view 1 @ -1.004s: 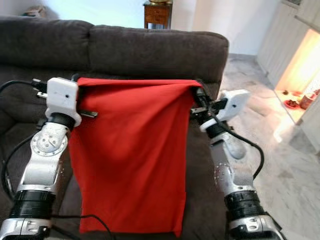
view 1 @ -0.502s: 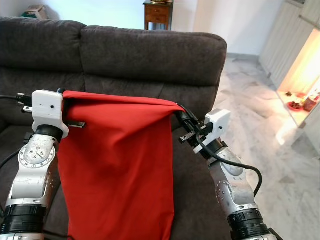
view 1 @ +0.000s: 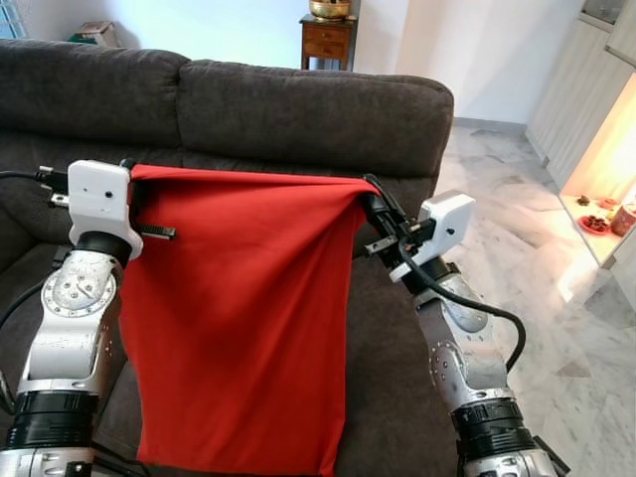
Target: Move the pillow to the sofa from floor
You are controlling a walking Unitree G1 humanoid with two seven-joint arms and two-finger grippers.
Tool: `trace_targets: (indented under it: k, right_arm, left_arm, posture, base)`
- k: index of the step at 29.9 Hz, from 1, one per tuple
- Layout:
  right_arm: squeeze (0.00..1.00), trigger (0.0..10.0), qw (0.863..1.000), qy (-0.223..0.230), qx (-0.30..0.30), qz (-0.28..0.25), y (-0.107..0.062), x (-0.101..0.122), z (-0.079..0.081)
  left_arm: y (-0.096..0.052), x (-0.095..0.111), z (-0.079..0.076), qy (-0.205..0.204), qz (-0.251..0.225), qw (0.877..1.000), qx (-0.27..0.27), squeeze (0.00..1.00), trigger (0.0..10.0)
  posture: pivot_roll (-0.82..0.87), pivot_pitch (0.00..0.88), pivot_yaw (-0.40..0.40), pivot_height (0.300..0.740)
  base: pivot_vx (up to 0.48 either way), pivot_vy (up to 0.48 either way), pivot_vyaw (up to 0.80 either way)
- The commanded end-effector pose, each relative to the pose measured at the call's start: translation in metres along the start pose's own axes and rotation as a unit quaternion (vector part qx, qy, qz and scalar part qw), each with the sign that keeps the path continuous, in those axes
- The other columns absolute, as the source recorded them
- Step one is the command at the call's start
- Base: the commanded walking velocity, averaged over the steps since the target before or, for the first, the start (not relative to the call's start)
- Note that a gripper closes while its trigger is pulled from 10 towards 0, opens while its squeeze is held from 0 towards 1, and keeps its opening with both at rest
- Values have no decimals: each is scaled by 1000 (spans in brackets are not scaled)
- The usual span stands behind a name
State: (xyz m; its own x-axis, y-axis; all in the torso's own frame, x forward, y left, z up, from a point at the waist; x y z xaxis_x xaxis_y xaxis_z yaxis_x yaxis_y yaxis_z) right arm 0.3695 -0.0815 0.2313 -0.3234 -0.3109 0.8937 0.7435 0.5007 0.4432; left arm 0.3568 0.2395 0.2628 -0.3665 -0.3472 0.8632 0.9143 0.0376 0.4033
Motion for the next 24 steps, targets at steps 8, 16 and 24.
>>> trace_targets:
  k: [8,16,24]
  right_arm:
    - [0,10000,994,-9,-84,-75,-4,34,-31]
    - [0,10000,991,-3,-113,-65,-11,28,-41]
    - [0,10000,982,25,-185,-41,-26,10,-61]
  left_arm:
    - [10,27,20,20,-38,999,28,0,10000]
    - [10,22,14,18,-30,999,14,0,10000]
    - [3,1,-4,-22,9,998,-50,0,10000]
  posture:
    - [122,12,-13,740]
    - [121,16,-15,740]
    - [124,17,-12,740]
  base:
    - [303,0,0]
    - [324,0,0]
    - [296,0,0]
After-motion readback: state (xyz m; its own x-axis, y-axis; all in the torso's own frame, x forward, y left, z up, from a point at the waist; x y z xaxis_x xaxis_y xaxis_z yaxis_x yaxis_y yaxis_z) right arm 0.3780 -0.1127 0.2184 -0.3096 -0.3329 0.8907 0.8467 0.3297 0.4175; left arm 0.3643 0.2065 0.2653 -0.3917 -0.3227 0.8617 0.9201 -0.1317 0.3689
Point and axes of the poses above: a point about 5 cm out from each wrist's last joint towards the gripper, its own y axis pointing out of the wrist towards the gripper, its own x axis along the axis of the wrist's last joint, z = x × y, the point moved 3 cm from there along y, pointing out of the wrist towards the gripper, and after that the axes turned 4 degrees about y, right-handed, at the moved point
